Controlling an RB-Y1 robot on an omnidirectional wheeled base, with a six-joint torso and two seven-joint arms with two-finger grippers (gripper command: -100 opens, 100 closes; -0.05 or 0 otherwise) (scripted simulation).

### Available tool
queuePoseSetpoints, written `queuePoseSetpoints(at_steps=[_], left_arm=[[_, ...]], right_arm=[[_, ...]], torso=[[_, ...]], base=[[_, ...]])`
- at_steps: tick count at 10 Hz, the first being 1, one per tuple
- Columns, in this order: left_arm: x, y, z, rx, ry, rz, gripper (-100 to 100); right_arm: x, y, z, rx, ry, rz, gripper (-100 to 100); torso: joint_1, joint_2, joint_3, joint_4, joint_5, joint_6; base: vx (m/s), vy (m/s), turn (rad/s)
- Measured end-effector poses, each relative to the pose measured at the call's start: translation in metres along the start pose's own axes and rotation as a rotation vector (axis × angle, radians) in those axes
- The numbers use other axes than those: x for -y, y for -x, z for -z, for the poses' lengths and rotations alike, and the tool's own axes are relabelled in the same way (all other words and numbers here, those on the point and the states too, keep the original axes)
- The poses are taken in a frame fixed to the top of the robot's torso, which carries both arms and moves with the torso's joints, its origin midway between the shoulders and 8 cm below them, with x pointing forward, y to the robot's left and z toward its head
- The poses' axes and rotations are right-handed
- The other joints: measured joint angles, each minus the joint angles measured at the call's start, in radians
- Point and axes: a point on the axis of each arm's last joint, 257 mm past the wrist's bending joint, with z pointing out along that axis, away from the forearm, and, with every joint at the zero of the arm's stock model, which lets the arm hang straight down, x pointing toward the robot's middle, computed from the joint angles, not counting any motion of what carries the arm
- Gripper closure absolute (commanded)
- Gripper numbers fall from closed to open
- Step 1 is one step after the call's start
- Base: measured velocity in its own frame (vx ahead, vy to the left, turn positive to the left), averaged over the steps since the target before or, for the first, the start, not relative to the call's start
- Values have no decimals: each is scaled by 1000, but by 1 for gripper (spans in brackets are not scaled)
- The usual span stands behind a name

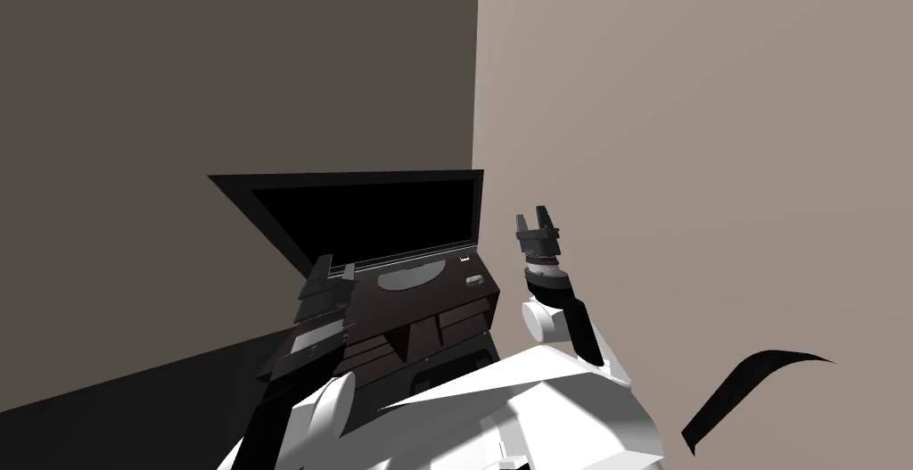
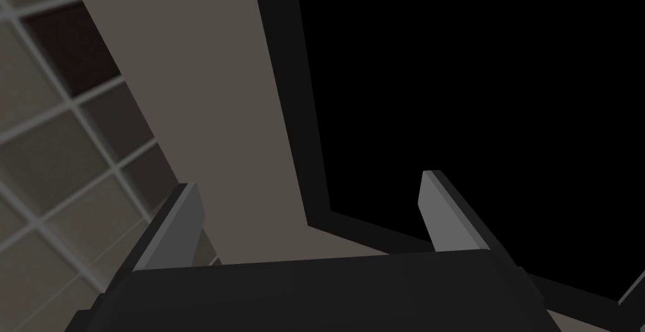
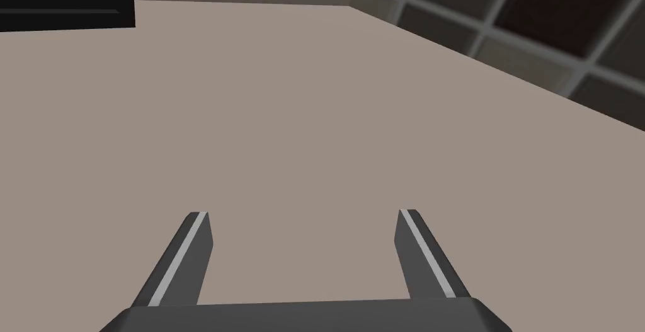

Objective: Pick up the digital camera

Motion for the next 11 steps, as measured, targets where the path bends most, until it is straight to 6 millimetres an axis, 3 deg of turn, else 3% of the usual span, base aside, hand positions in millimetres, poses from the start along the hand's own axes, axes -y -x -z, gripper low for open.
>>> queuePoseSetpoints(at_steps=[11], left_arm=[[0, 0, 0, 0, 0, 0, 0]], right_arm=[[51, -72, 13, -308, 19, 210, -100]], torso=[[-1, -1, 0, 0, 0, 0]], base=[[2, -6, 45]])
